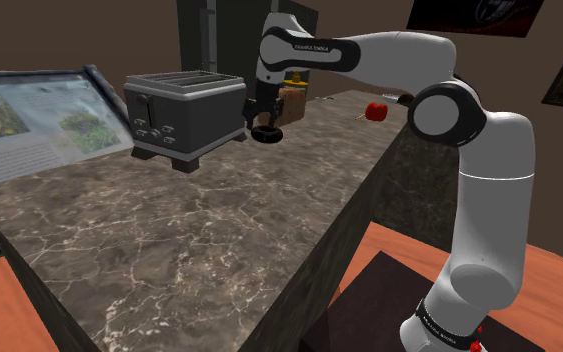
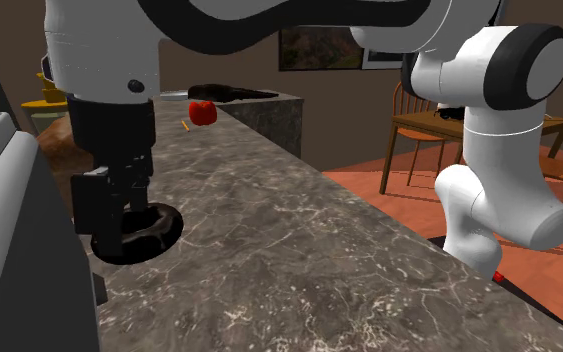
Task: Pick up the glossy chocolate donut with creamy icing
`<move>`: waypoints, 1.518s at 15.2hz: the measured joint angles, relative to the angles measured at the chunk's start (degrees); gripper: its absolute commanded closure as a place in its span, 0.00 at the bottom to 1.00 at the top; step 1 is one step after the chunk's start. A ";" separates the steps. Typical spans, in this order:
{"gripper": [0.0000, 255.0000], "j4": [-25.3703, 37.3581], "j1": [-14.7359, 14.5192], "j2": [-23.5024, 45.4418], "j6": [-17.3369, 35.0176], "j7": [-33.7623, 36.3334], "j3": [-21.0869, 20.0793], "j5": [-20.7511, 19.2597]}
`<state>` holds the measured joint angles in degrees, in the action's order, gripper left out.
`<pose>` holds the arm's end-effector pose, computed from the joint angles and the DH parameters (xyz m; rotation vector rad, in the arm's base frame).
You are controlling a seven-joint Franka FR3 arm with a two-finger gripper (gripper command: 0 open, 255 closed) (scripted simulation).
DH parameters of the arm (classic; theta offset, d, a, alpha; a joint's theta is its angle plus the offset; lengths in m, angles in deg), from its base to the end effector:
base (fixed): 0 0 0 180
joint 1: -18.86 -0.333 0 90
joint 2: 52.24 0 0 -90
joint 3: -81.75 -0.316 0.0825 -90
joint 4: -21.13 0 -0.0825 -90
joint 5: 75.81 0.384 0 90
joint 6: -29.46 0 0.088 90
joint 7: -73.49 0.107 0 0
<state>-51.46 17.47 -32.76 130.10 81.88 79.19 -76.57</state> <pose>0.6716 0.0398 0.5795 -3.1129 0.1241 -0.2323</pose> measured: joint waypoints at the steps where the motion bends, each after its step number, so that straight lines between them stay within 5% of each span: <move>1: 0.00 -1.14 0.01 -0.21 0.85 -0.02 0.00 0.01; 3: 0.00 -2.62 0.05 -0.36 2.53 -0.05 0.01 0.02; 4: 1.00 -2.98 0.05 -0.51 2.90 -0.06 0.01 0.02; 14: 1.00 -3.96 0.04 -0.74 3.60 -0.01 -0.01 0.04; 23: 1.00 5.27 -0.20 1.52 -4.04 0.13 -0.06 -0.08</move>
<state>-46.18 17.27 -31.24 126.06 82.01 79.13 -76.65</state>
